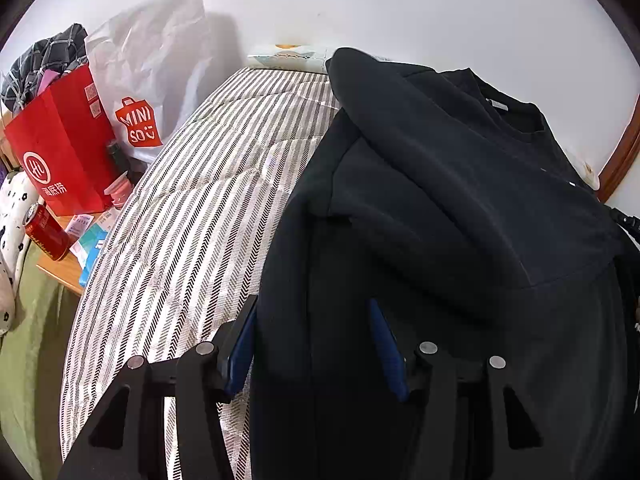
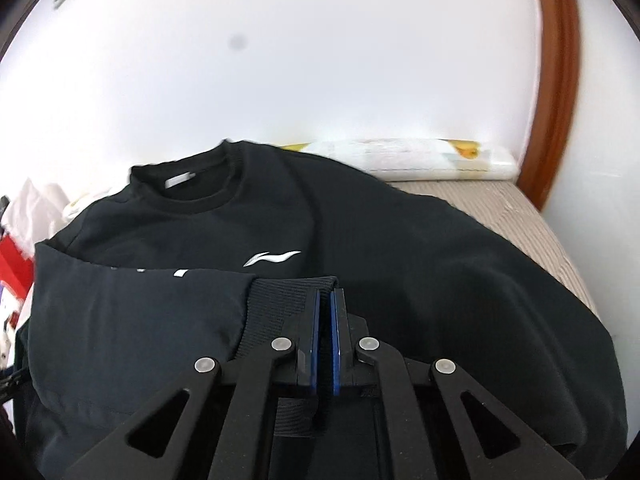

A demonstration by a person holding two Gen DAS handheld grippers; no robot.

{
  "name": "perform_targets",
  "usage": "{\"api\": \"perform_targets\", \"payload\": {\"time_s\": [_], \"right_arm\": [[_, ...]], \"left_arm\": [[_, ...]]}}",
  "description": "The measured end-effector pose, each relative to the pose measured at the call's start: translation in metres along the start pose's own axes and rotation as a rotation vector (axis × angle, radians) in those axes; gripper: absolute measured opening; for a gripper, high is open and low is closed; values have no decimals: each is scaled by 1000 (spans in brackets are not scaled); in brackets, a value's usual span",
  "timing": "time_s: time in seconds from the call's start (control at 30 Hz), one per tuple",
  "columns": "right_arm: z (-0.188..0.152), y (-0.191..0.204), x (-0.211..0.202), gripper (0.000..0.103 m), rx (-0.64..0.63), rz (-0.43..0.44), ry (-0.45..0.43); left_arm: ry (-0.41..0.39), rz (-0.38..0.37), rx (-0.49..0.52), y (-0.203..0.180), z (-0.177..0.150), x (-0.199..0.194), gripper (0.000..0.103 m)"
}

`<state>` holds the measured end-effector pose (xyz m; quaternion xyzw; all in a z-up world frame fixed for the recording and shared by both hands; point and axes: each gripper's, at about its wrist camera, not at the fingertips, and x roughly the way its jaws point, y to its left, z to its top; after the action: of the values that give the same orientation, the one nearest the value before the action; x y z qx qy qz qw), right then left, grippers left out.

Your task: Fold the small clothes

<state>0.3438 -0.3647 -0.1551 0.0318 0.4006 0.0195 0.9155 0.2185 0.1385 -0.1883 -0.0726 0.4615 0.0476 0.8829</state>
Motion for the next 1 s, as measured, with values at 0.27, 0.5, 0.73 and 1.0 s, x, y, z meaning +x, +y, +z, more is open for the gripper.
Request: {"api": "perform_targets", "payload": {"time_s": [0.27,0.5,0.73,1.0], "right_arm": [[1,-44,-12,4,73,-145,13],[-4,-20,-15,17,-42,-218,70],[29,103,-11,43,-191,-14,8],[34,260,56,43,-335,278,101]], "left_arm": [[0,-9,-11,4,2,-2,52],[-22,-12,-4,4,8,-6,52],[-50,8,22,5,11,-6,52],[-76,-12,65,4,14,-2,48]]}}
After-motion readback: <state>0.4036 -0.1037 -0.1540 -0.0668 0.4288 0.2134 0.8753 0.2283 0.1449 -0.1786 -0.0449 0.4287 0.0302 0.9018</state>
